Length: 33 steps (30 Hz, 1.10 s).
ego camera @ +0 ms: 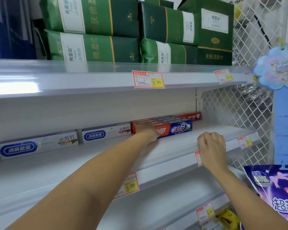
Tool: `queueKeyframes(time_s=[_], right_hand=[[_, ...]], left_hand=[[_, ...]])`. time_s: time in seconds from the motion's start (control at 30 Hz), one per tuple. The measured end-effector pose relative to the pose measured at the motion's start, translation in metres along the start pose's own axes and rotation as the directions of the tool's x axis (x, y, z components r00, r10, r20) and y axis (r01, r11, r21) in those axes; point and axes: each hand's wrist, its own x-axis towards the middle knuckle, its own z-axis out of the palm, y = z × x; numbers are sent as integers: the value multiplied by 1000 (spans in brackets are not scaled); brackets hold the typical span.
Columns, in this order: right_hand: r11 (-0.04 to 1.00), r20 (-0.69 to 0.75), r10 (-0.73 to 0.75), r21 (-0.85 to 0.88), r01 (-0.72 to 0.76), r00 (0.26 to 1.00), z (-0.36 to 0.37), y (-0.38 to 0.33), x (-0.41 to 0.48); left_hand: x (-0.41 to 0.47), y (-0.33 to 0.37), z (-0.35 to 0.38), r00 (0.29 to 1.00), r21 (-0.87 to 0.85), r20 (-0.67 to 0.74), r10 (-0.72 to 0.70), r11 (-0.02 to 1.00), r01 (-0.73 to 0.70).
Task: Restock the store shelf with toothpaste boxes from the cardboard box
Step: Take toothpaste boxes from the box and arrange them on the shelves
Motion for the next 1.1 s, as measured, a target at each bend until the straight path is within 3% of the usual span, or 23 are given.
queueKeyframes(time_s=[0.23,0.4,0.53,0.67,0.8,1.0,1.1], right_hand=[[998,34,-5,-57,7,999,-1,0,0],[996,48,-27,-78,30,998,0,3,1],[989,170,-78,-112,97,982,-15,0,12],[969,410,190,68,-238,892,-32,-26,53],[910,580,277,97,-402,766,-13,-44,105],[619,655,399,324,-715,642,22,-23,142],[434,747,357,399,-808,561,33,-12,147]], left_hand=[[-4,-5,0,998,-63,-26,-53,997,51],[-8,-12,-3,997,-194,-43,59,979,-66],[-10,-13,-6,996,-287,14,83,955,-76],[-7,-17,-3,998,-426,66,-2,904,30],[3,-23,4,987,-532,101,-121,832,157],[10,-37,24,965,-649,216,-149,716,256],[12,-40,27,960,-690,247,-132,672,270]])
